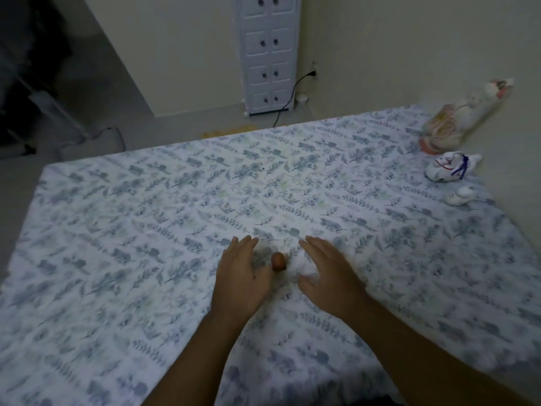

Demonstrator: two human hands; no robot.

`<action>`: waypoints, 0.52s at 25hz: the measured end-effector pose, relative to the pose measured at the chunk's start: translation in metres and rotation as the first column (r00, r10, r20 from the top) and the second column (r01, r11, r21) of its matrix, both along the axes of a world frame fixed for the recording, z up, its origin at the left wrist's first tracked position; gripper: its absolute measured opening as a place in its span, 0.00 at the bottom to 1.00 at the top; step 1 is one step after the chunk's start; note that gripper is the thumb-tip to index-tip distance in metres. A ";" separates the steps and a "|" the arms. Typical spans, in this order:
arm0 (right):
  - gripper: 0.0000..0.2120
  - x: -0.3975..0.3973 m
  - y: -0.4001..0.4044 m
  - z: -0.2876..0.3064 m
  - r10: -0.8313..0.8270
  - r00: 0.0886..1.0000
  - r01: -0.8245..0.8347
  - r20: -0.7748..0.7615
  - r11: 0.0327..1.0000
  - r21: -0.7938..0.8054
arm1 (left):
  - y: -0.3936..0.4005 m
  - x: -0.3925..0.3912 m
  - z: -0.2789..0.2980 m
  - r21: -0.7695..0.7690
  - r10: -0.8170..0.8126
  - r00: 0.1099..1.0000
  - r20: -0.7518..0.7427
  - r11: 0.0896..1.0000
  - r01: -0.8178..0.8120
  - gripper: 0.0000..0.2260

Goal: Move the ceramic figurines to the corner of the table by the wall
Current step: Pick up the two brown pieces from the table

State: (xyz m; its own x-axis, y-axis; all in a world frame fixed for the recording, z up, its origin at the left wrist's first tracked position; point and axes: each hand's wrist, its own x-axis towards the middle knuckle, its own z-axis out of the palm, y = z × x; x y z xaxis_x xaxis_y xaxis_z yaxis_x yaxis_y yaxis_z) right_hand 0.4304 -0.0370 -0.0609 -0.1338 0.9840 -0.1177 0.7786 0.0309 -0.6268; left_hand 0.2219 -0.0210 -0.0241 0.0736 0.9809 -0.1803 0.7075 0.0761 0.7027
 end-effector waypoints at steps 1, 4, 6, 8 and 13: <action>0.37 -0.013 -0.001 -0.003 -0.006 1.000 0.005 -0.014 0.999 -0.037 | -0.005 -0.014 -0.005 0.000 0.011 1.000 -0.008 1.000 -0.011 0.31; 0.39 -0.040 0.010 -0.010 -0.070 0.987 0.050 -0.142 0.989 -0.140 | -0.005 -0.037 -0.021 -0.079 0.079 0.997 -0.017 0.994 -0.080 0.30; 0.35 -0.053 0.020 -0.012 -0.113 0.970 0.075 -0.215 0.982 -0.176 | 0.000 -0.042 -0.031 -0.112 0.098 0.995 -0.007 0.989 -0.098 0.26; 0.27 -0.057 0.027 -0.014 -0.136 0.963 0.100 -0.231 0.982 -0.159 | 0.007 -0.041 -0.040 -0.099 0.114 0.993 0.022 0.989 -0.111 0.18; 0.20 -0.010 0.020 -0.009 -0.342 0.876 0.306 -0.339 0.939 -0.158 | 0.023 0.004 -0.040 -0.059 0.015 0.995 0.101 0.998 -0.009 0.13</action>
